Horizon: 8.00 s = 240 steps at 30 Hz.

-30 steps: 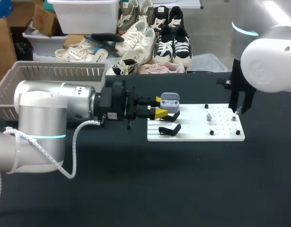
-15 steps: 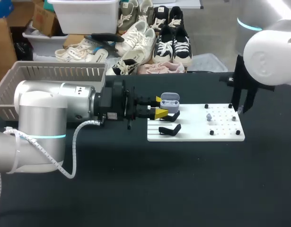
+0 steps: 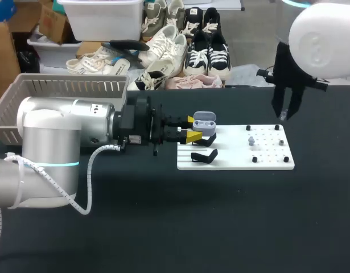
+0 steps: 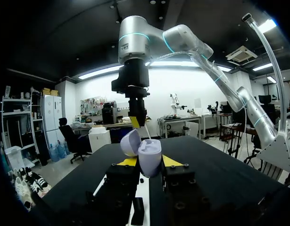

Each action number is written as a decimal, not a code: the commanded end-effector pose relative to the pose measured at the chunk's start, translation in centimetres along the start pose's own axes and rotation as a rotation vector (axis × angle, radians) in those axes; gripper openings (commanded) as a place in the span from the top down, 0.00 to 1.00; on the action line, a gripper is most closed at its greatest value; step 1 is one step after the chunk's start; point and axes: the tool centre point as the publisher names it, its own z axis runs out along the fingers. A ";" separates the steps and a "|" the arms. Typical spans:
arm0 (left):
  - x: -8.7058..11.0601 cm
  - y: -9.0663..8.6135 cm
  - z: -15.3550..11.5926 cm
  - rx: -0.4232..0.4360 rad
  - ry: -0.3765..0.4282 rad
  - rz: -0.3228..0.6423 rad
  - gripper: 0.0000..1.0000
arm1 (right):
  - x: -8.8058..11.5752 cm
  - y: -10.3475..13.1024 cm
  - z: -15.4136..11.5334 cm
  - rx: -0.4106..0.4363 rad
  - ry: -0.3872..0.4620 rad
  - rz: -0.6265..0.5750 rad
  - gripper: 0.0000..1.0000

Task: Pick up each earbud case from the left stands, insert the matching earbuds, close the lid, and place the case in the box.

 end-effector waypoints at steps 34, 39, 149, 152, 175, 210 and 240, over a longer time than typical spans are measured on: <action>0.1 0.0 0.0 -0.002 -0.002 0.001 1.00 | 7.7 7.9 -6.8 0.053 0.062 -0.230 1.00; 0.1 0.0 0.0 -0.002 -0.002 0.001 1.00 | 7.7 7.9 -6.8 0.053 0.062 -0.230 1.00; 0.1 0.0 0.0 -0.002 -0.002 0.001 1.00 | 9.9 12.3 -2.4 0.144 0.022 -0.143 1.00; 0.1 0.0 0.0 -0.002 -0.002 0.001 1.00 | 9.8 12.4 -2.3 0.148 0.019 -0.142 1.00; 0.1 0.0 0.0 -0.002 -0.002 0.001 1.00 | 9.5 12.3 -1.9 0.150 0.010 -0.134 1.00; 0.1 0.0 0.0 -0.002 -0.002 0.001 1.00 | 9.9 11.9 -1.8 0.147 0.039 -0.119 1.00; 0.1 0.0 0.0 -0.002 -0.002 0.001 1.00 | 11.0 10.8 -6.9 0.057 0.049 0.160 1.00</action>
